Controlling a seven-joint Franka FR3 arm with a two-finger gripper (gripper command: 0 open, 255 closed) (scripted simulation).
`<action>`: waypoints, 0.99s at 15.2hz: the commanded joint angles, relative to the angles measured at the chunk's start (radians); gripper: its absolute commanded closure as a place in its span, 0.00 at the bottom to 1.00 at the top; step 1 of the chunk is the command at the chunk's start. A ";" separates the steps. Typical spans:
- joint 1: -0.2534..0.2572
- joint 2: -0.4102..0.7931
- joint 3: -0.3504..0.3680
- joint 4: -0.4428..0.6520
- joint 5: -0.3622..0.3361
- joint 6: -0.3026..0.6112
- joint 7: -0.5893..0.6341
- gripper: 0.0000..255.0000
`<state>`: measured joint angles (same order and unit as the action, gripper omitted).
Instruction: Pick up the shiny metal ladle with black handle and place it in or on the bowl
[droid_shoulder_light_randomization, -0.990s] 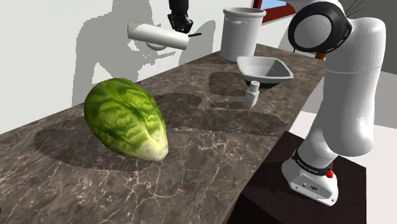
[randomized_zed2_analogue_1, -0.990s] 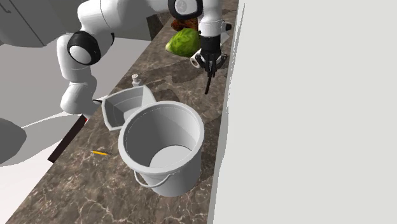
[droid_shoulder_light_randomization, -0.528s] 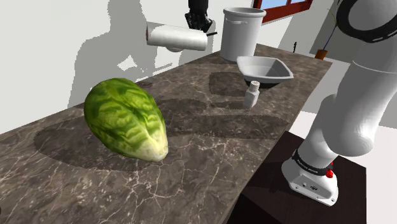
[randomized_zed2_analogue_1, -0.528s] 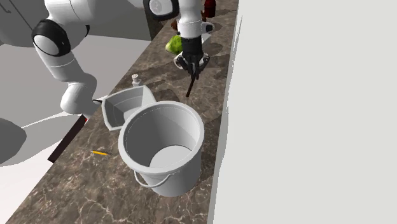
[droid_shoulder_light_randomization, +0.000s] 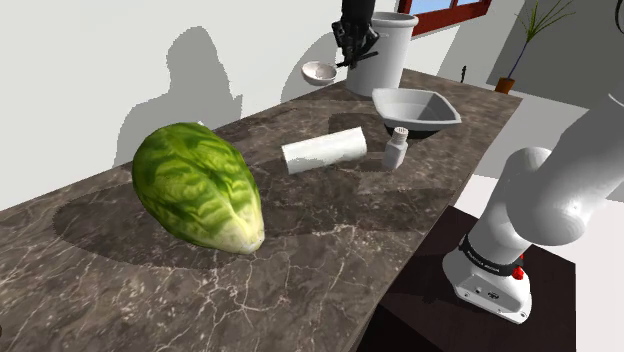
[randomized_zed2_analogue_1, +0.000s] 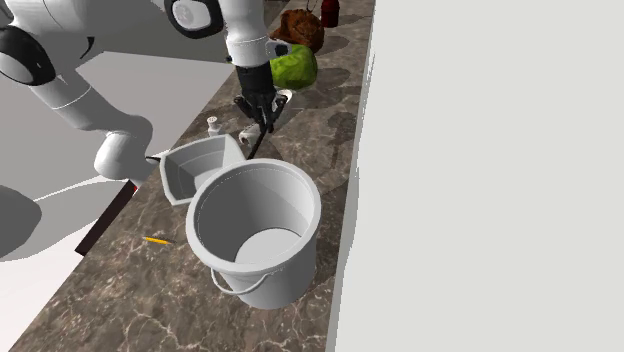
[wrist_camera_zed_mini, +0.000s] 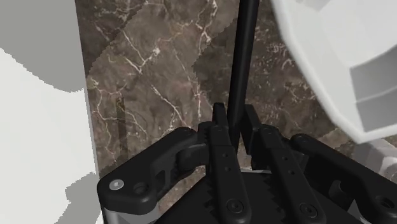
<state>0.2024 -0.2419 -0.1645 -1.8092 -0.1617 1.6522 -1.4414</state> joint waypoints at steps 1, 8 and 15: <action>-0.008 -0.070 -0.006 -0.070 -0.012 0.002 -0.011 1.00; -0.046 -0.315 -0.035 -0.265 -0.060 -0.036 -0.067 1.00; -0.087 -0.506 -0.067 -0.395 -0.107 -0.086 -0.125 1.00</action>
<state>0.1184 -0.7302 -0.2301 -2.1888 -0.2654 1.5693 -1.5638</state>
